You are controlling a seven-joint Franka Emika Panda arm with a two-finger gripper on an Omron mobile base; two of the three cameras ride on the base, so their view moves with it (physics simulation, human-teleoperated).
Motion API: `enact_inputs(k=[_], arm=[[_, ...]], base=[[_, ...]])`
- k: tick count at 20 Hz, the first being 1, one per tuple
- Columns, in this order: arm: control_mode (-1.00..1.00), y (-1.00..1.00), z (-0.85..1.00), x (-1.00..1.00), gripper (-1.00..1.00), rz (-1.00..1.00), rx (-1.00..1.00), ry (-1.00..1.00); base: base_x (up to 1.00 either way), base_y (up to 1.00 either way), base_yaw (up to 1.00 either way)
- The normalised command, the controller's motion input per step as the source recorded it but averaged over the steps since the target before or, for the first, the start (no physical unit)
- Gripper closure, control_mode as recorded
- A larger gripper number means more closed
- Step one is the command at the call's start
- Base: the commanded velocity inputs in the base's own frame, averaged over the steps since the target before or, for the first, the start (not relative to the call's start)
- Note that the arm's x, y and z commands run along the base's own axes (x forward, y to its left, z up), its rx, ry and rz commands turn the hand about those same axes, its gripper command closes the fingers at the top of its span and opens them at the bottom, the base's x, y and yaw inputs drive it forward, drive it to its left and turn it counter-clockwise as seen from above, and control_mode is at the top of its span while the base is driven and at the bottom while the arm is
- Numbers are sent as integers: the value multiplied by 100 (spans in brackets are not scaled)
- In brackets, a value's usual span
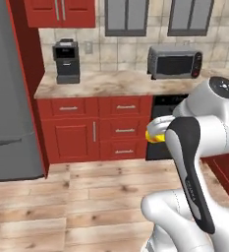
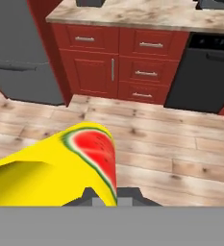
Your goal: Open the cabinet directly in front. Then move the wine and the cup to the dining counter with the candle on it.
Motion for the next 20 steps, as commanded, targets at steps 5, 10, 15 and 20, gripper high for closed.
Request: enact_inputs(k=[5,10,15,20], arm=[[100,0,0,0,100,0,0,0],[100,0,0,0,100,0,0,0],[100,0,0,0,100,0,0,0],[100,0,0,0,100,0,0,0]], base=[[91,0,73],[52,0,87],[42,-5,84],[52,-15,72]])
